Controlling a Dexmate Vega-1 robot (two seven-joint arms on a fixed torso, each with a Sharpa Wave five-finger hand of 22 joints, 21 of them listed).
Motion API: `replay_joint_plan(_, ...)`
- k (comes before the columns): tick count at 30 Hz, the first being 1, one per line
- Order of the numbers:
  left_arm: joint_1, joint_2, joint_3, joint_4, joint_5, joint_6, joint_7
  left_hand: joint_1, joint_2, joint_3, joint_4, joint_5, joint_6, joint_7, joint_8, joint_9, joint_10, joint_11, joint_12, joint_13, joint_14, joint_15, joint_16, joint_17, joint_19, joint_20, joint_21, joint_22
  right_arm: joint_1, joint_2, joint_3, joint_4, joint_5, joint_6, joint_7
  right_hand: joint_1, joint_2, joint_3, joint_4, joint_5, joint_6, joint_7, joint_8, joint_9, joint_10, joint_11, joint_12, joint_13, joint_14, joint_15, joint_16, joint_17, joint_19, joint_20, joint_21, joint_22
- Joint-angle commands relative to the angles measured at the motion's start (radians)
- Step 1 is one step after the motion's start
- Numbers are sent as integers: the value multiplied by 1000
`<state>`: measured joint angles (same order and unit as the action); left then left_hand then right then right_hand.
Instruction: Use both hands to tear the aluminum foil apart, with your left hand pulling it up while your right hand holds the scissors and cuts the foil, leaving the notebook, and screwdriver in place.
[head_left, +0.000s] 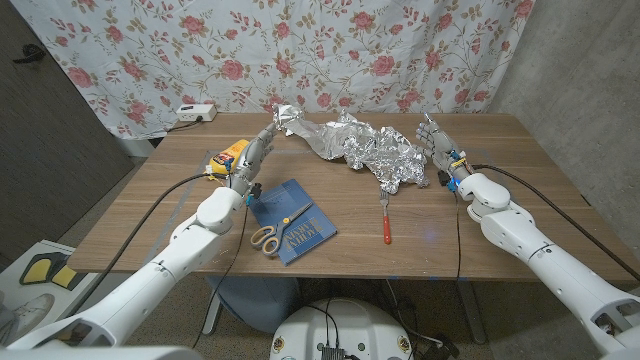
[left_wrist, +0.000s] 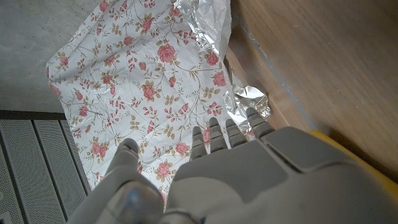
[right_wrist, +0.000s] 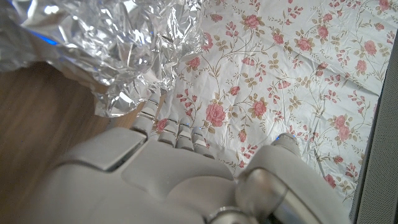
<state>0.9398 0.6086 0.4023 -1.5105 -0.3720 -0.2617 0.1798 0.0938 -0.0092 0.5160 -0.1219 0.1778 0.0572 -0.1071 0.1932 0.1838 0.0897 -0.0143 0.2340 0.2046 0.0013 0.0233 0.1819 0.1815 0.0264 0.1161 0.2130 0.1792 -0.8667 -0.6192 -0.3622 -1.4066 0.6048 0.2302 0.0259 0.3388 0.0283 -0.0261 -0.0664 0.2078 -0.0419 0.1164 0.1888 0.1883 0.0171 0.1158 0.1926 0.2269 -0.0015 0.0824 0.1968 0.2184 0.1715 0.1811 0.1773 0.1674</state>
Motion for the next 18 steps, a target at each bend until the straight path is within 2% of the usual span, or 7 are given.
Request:
replay_joint_plan(1,42,41,-8,-104,37,46,36,16,-2,4,-7,1,6,1,5,1,8,-2,6,3,-10,4,2,1,-5,8,-5,3,-13,-9,4,-1,-23,16,-18,13,2,3,-8,0,-6,2,5,1,-8,0,4,3,-11,2,0,-1,-3,5,1,3)
replay_joint_plan(5,61,71,-12,-158,75,91,67,23,-2,5,-11,1,3,1,4,1,15,1,8,3,-11,4,2,1,-8,10,-6,2,-28,-23,10,-21,-31,11,-34,14,3,3,-9,-1,-7,2,5,1,-8,-2,4,2,-12,1,0,-2,-4,4,2,3)
replay_joint_plan(14,82,113,-22,-193,126,81,67,38,-2,10,-21,-1,1,0,3,1,43,-2,18,3,-11,3,4,1,-9,12,-8,2,-35,-36,13,-34,-28,-6,-33,17,4,4,-11,-1,-8,1,5,1,-7,-1,5,0,-15,-2,0,-4,-9,6,2,3)
replay_joint_plan(15,85,120,-23,-201,138,88,73,43,-2,11,-24,-1,1,0,4,1,52,-13,21,4,-12,3,4,1,-10,12,-9,2,-35,-36,13,-37,-27,-11,-35,17,4,4,-11,-1,-8,1,5,2,-8,-1,5,0,-15,-2,0,-4,-10,6,2,3)
replay_joint_plan(18,90,124,-28,-203,145,84,73,51,-3,14,-29,-2,6,-2,6,1,64,-18,25,4,-9,-1,6,1,-8,9,-9,2,-33,-37,12,-37,-29,-13,-35,18,5,5,-11,-2,-8,1,5,2,-8,-1,5,-1,-16,-2,1,-4,-11,6,2,3)
